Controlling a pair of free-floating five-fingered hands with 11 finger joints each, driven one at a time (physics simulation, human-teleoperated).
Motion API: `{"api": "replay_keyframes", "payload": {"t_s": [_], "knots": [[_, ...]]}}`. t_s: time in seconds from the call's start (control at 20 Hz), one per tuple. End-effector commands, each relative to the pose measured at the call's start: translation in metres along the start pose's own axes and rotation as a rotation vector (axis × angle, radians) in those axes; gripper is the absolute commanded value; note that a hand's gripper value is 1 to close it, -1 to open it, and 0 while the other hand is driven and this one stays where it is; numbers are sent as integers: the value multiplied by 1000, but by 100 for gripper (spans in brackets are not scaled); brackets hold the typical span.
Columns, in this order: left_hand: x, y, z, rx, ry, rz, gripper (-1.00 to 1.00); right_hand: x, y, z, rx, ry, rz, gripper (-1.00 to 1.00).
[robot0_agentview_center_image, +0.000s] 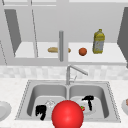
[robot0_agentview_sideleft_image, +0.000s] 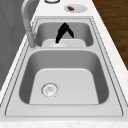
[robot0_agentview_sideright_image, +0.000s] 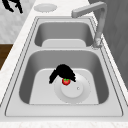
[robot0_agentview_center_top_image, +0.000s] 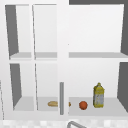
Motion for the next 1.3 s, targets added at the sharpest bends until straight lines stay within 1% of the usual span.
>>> {"api": "replay_keyframes", "payload": {"t_s": [0.0, 0.35, 0.55, 0.9, 1.05, 1.1, 1.15, 1.25], "knots": [[0, 0, 0, 0, 0, 0, 0, -1, 1, 1, 0, -1, -1, -100], [0, 0, 0, 0, 0, 0, 0, -3, 5, 7, -10, -5, -2, -100], [0, 0, 0, 0, 0, 0, 0, -2, 8, 15, -40, -4, 9, -100], [0, 0, 0, 0, 0, 0, 0, -2, 0, 31, -34, -13, -2, -100], [0, 0, 0, 0, 0, 0, 0, -1, -3, 38, -52, -24, -7, -100], [0, 0, 0, 0, 0, 0, 0, 1, -4, 38, -46, -22, -8, -100], [0, 0, 0, 0, 0, 0, 0, 1, -6, 43, -65, -26, -5, -100], [0, 0, 0, 0, 0, 0, 0, 3, -7, 48, -75, -15, 11, -100]]}}
